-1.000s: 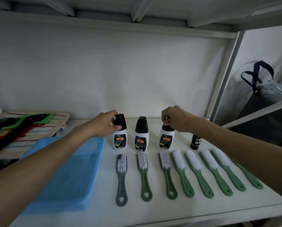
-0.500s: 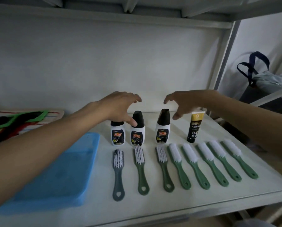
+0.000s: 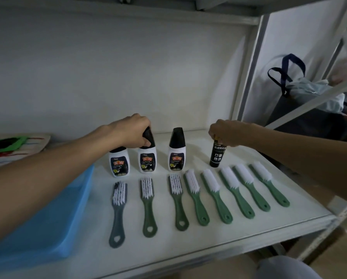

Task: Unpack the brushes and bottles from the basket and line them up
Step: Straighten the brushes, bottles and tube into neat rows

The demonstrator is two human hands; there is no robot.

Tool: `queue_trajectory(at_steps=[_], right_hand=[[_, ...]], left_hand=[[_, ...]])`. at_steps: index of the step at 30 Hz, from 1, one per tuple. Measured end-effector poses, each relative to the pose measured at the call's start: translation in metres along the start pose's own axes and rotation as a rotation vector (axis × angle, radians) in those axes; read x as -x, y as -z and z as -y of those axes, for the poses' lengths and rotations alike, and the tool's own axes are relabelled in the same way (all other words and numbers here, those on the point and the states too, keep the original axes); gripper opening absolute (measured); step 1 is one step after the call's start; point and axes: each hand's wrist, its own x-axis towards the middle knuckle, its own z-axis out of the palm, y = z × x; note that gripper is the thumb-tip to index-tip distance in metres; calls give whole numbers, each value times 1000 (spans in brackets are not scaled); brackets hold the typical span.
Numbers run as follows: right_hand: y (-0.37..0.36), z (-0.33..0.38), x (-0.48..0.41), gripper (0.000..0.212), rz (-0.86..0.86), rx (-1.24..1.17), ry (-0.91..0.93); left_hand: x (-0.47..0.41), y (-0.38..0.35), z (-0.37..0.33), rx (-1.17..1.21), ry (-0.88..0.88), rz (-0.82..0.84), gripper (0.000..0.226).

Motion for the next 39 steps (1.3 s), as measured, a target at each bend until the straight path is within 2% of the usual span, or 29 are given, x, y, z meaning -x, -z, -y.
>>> queue_trajectory(at_steps=[7,14,19,21,24,26,28,32,39], right_hand=[[0,-1,-5,21,-42,-60,31],[-2,15,-15,20,-85,-66,101],[-1,18,-26,22,-87,-143,95],[2,16,-30,31,-60,-240,53],[7,13,-32,42,-30,-275,-4],[7,12,-31,31,-43,-276,9],[6,10,-31,22,-69,-259,28],[1,5,-31,23,-90,-238,46],[5,8,-32,29,-93,-179,43]], left_hand=[[-9,-7,5,45,16,-2,32],[-9,-9,7,46,33,37,73],[-4,-1,-22,148,-139,-175,84],[-15,4,-40,170,-153,-147,83],[-34,10,-62,98,-95,56,71],[-44,10,-69,71,-62,113,52],[-52,4,-71,84,-50,61,43],[-58,-13,-70,208,-37,-43,37],[-60,-19,-78,292,-92,-80,36]])
